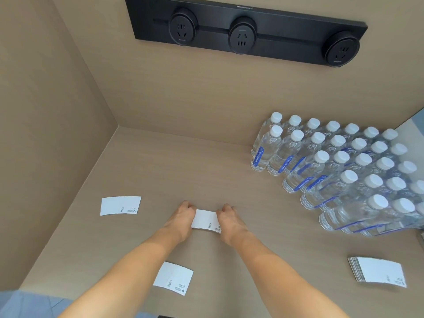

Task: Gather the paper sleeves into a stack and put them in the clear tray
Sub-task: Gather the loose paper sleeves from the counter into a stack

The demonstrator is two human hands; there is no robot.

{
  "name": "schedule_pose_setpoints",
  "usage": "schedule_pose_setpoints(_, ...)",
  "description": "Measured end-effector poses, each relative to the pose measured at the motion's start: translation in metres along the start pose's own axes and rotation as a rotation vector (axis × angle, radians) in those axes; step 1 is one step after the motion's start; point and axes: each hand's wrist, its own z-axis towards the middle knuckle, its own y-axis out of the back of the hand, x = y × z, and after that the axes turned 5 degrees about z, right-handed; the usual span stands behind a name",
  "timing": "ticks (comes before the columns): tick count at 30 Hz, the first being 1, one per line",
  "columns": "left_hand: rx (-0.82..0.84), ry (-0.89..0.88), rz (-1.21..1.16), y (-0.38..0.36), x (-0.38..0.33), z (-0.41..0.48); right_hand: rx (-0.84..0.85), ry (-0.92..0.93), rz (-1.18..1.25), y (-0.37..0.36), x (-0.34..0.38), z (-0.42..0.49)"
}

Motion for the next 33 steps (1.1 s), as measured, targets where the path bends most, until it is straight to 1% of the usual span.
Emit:
schedule_pose_setpoints(6,0.005,0.025,0.01,0.001,-0.001,-0.015,-0.019,0.048,0.055,-0.003,-0.004,-0.009)
schedule_pose_setpoints(10,0.018,0.032,-0.025,0.007,0.009,-0.03,-0.066,0.04,0.066,0.004,-0.003,-0.021)
schedule_pose_setpoints(13,-0.01,-0.008,0.033,0.011,0.019,-0.042,-0.114,0.028,0.053,0.009,0.008,-0.033)
schedule_pose_setpoints(17,-0.007,-0.057,0.12,0.022,0.036,-0.057,-0.161,0.015,0.074,0.012,0.032,-0.048)
schedule_pose_setpoints(22,-0.006,-0.139,0.248,0.033,0.062,-0.081,-0.192,-0.073,0.126,-0.001,0.076,-0.074)
schedule_pose_setpoints(26,0.008,-0.198,0.296,0.028,0.082,-0.102,-0.171,-0.135,0.125,-0.02,0.107,-0.097)
schedule_pose_setpoints(33,0.057,-0.296,0.337,0.005,0.107,-0.127,-0.232,-0.174,0.128,-0.051,0.143,-0.127)
